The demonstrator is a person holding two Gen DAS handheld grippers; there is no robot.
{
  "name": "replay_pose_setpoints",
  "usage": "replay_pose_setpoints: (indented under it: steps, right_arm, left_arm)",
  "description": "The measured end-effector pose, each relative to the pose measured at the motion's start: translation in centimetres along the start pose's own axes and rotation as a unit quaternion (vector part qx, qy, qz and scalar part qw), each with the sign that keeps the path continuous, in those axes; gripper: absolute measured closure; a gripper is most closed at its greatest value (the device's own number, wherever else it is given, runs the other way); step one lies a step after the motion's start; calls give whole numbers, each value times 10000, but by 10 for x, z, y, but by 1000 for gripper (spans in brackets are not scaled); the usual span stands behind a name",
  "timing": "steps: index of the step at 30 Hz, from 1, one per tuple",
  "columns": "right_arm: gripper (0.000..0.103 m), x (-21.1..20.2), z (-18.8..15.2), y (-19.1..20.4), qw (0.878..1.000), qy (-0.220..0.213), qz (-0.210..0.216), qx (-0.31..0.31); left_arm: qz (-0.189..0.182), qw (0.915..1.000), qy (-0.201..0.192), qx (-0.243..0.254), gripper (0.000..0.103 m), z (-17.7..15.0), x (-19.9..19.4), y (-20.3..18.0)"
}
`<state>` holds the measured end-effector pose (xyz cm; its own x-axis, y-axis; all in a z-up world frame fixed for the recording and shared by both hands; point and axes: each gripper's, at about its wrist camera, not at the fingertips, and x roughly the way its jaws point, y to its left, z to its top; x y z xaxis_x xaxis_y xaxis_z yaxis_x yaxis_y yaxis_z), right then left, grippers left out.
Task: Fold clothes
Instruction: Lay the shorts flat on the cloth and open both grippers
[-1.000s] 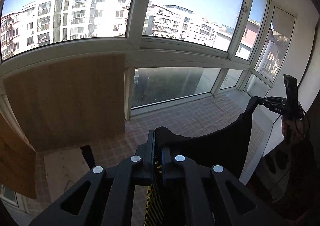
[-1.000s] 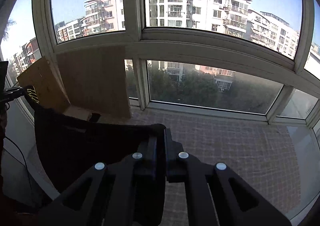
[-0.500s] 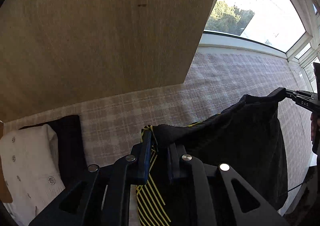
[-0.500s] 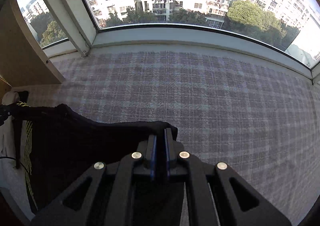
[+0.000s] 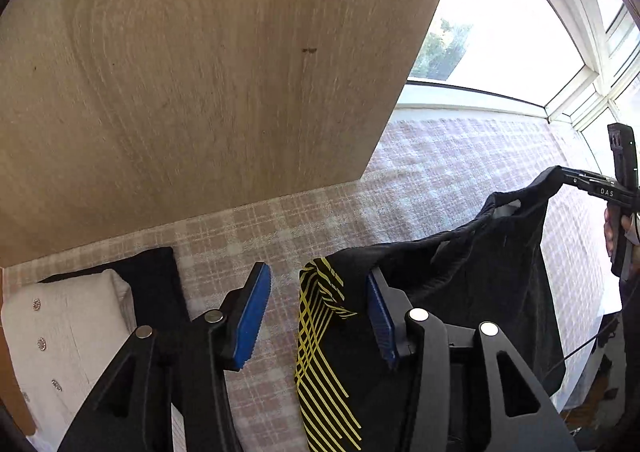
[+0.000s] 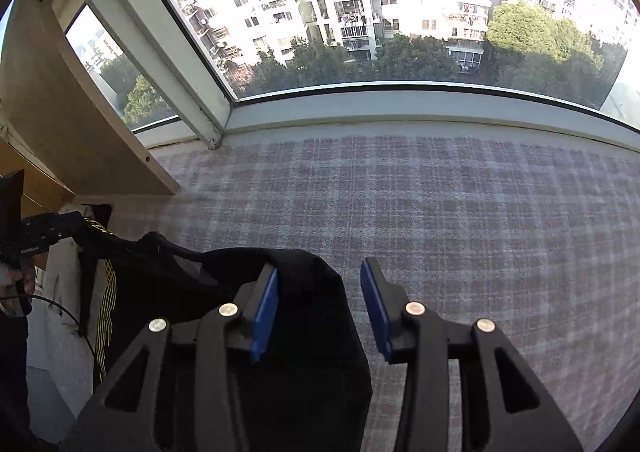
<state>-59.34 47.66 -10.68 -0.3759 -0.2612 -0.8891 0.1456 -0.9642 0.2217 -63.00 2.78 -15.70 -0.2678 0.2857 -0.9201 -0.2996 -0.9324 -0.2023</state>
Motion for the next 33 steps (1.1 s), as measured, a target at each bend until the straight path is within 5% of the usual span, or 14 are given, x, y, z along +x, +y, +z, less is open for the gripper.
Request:
replay_pose_setpoints:
  steps: [2,5,9,11,12,14,17,25,33]
  right_arm:
    - [63,13,-1,9,9988,400,-87,-279]
    - [63,13,-5,23,9976,378,-168,-552]
    - [63,-20,-8,16,9989,-283,-72,-358]
    - [64,-25,-15,19,9976,-263,-216,-602]
    - [69,-18,-19,20,9975,-120,-161,-677]
    - [99,5,-28,24,9964,230,-92,-810]
    - [99,45,-39,33,9933,502,-206,-1018]
    - [99,101,-24,41,9945,345,-76,-984]
    - [102,115,-4,5,9974,267,-183,-637]
  left_arm:
    - [-361,9986,390,-50,55,1,19,-2]
    - [-852,9948,417,-383,56,0,25,0]
    - [-595,9982,92,65,55,-9,10,-10]
    - [-466,9985,-70,289,54,-14,2,-15]
    - [-401,9983,-151,401,54,-17,-2,-18]
    - [-271,9972,-314,625,54,-21,-9,-23]
    - [-100,9956,-269,890,54,-27,6,-32]
    - [-362,9961,-33,806,65,-20,76,-38]
    - [306,9944,-143,998,66,-13,91,-41]
